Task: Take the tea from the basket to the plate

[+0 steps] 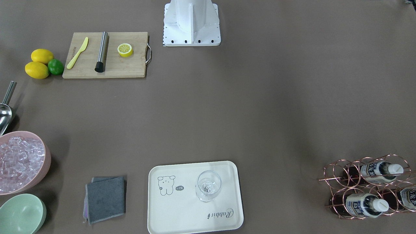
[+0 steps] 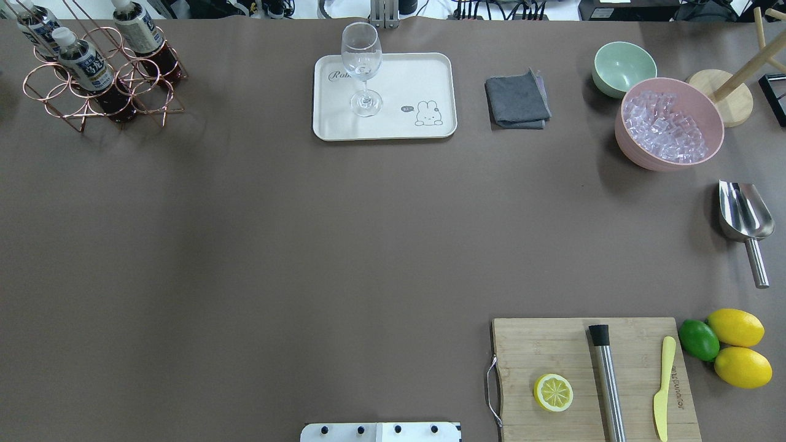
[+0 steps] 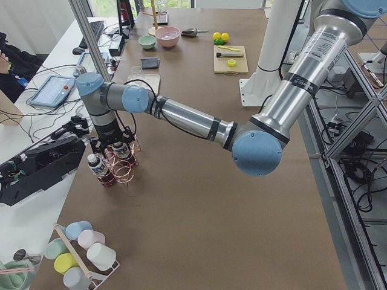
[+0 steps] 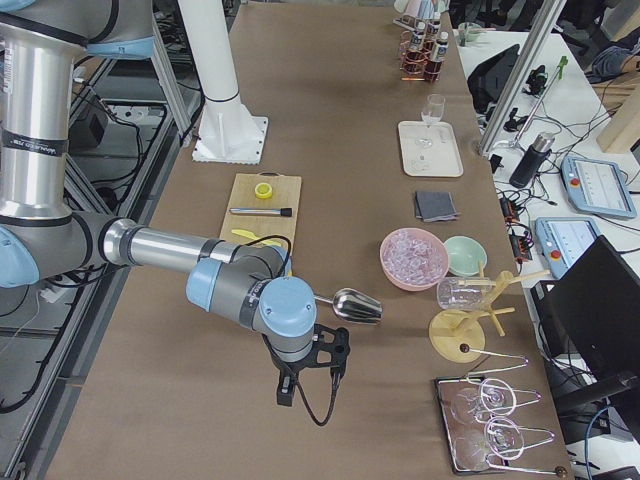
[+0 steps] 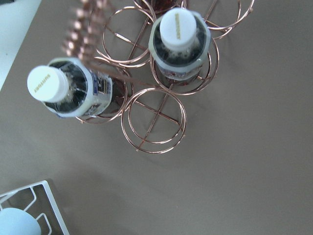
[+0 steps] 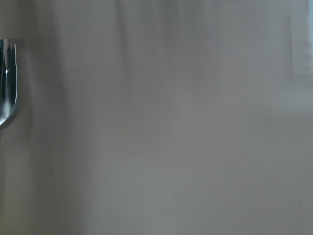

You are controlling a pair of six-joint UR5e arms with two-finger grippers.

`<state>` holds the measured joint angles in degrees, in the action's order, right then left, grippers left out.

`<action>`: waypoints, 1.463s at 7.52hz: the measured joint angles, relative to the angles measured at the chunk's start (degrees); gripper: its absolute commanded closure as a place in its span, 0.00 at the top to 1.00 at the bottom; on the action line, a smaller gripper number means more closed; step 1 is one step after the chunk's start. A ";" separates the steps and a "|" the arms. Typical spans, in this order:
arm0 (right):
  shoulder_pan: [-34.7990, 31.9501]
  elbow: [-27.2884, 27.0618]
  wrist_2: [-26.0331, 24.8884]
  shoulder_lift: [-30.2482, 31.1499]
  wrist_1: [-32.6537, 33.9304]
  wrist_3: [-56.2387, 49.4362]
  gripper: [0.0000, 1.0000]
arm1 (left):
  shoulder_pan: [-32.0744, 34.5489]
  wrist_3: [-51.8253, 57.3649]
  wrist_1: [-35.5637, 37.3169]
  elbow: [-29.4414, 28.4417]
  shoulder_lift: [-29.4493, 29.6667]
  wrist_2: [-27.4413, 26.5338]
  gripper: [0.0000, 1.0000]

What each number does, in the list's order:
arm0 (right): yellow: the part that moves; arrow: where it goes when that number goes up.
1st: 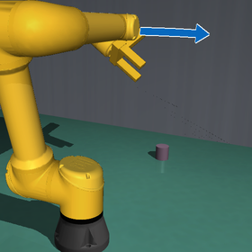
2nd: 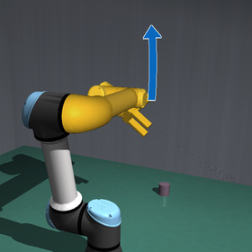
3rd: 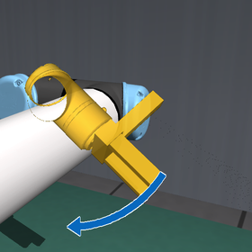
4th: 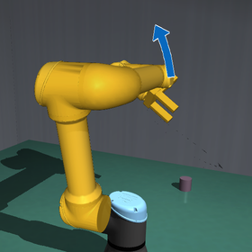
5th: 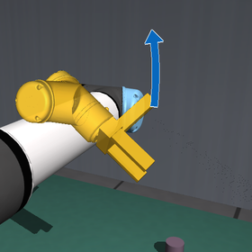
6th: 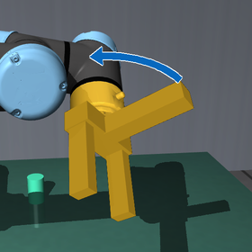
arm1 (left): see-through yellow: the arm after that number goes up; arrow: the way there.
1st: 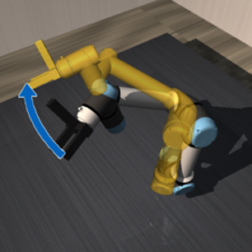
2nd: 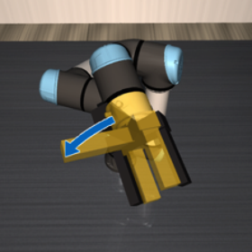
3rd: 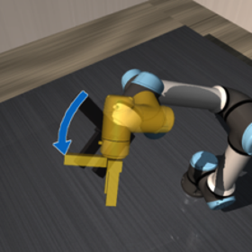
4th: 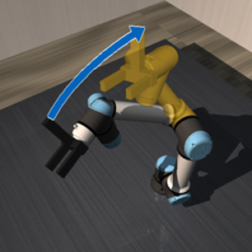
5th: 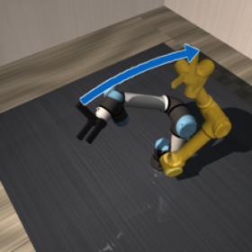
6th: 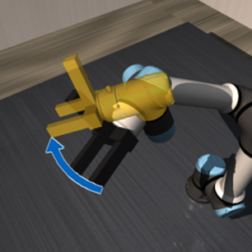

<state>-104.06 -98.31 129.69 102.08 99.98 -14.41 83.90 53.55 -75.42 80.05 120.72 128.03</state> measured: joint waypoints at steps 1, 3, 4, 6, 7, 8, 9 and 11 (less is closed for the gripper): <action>0.00 -0.02 0.16 -0.10 -0.02 -0.01 1.00 | 0.37 2.03 0.05 -0.01 1.74 0.38 0.97; 0.00 0.08 0.21 -0.04 0.02 -0.07 1.00 | 0.69 3.27 0.11 -0.96 5.41 1.19 0.97; 0.00 0.04 0.21 -0.04 0.03 -0.09 1.00 | 0.69 3.27 0.05 -2.47 7.29 1.38 0.96; 0.00 -0.02 0.28 -0.04 0.04 -0.09 1.00 | 0.31 3.27 -0.43 -5.17 9.74 1.50 0.96; -0.03 -0.03 0.29 -0.04 0.04 -0.09 1.00 | 0.04 3.25 -1.59 -6.53 10.15 1.52 0.96; -0.03 -0.04 0.29 -0.04 0.04 -0.09 1.00 | -0.48 3.17 -3.44 -8.09 10.41 1.60 0.96; -0.02 -0.04 0.29 -0.04 0.04 -0.09 1.00 | -1.38 2.70 -4.89 -9.31 10.70 1.97 0.96; -0.07 -0.04 0.29 -0.04 0.04 -0.09 1.00 | -2.86 0.14 -5.94 -11.07 12.16 2.54 0.78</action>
<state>-104.13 -98.35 129.99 102.04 100.02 -14.50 81.04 53.70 -81.36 68.98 132.88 130.57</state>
